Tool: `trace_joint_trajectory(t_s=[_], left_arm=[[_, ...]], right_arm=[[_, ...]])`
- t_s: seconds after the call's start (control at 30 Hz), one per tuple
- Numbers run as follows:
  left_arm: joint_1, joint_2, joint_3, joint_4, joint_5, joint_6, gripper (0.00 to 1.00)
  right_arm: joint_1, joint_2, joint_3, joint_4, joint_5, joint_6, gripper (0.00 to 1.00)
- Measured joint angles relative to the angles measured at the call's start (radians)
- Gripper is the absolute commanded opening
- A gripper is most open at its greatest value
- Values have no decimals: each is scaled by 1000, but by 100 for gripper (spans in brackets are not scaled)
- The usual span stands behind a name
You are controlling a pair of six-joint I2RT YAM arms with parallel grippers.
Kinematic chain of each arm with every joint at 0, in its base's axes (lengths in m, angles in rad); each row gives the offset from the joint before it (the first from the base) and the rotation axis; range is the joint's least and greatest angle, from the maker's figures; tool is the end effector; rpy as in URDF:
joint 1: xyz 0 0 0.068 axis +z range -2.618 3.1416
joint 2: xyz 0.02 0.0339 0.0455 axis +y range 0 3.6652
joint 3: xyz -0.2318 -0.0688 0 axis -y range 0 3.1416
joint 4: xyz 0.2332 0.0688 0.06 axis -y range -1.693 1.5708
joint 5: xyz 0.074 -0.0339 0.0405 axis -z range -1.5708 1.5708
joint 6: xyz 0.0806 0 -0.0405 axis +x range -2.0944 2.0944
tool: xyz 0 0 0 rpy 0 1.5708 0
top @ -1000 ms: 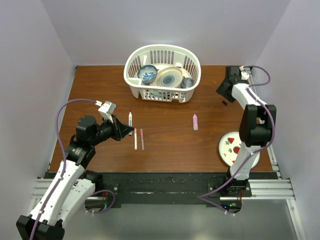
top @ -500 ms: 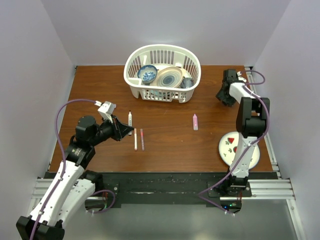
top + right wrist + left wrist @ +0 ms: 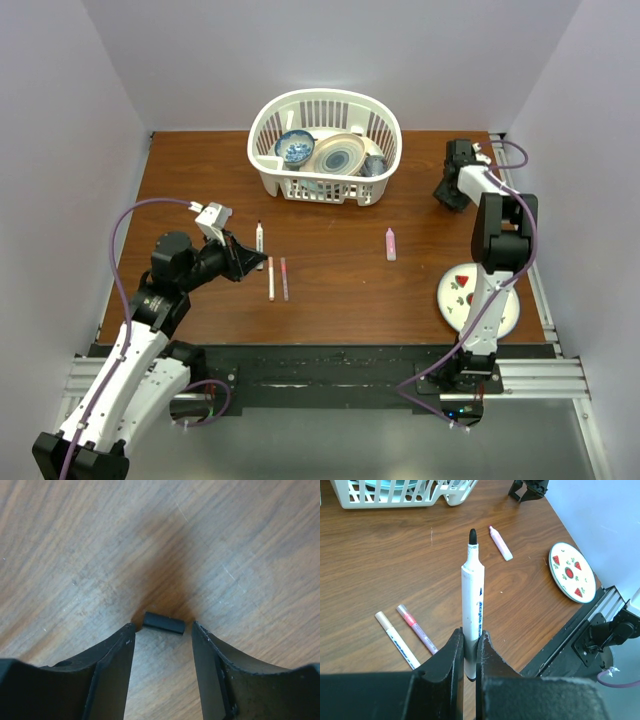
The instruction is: Insert the pens into the pen caps
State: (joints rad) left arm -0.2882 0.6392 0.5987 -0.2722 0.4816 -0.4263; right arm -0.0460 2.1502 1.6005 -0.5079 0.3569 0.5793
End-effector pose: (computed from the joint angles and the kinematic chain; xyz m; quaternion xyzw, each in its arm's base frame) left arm 0.1886 -0.0949 0.2576 0.0858 0.7931 -0.3805 0.4679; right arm 0.4487 -0.0488 0.1065 0.3357 0.8919 -0.0998 0.2862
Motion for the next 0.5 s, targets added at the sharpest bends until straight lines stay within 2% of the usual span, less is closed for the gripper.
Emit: trace_joint_trajectory(t_s=[0.5], left_arm=[[0, 0, 0, 0, -14, 0, 0]], right_arm=[[0, 15, 8, 63, -28, -77, 26]])
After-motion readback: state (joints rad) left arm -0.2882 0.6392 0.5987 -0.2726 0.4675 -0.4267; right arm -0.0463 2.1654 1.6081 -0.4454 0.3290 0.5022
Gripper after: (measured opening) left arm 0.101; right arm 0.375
